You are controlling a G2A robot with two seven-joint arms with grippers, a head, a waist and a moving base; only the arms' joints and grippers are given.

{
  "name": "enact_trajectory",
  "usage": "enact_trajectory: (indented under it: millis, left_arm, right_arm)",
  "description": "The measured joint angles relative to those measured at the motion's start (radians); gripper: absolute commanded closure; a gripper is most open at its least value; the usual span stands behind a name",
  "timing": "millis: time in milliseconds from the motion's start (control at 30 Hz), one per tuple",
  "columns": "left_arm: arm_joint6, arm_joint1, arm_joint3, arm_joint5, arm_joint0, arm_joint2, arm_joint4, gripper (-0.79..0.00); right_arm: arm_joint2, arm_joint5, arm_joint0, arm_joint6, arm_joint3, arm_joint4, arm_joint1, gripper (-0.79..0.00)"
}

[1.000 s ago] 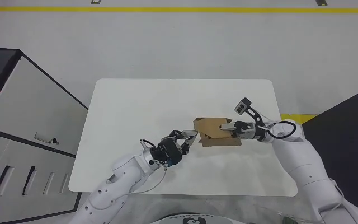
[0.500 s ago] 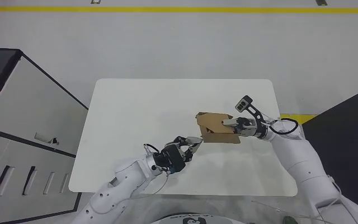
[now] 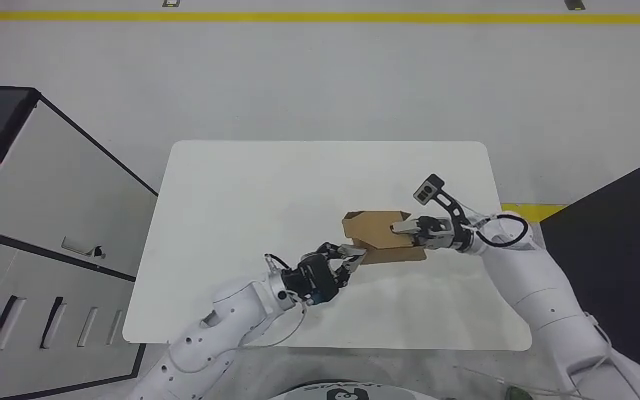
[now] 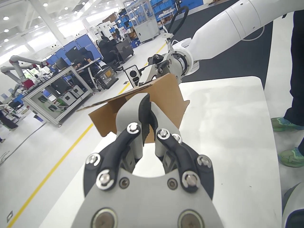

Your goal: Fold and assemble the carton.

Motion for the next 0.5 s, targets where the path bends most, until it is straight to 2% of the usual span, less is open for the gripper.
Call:
enact_trajectory:
  millis: [500]
  left_arm:
    - [0.002,-0.003,0.017,-0.005,-0.019,0.016,-0.007,0.000]
  right_arm:
    - [-0.056,-0.023,0.020,0.000,0.001,0.034,0.025,0.000]
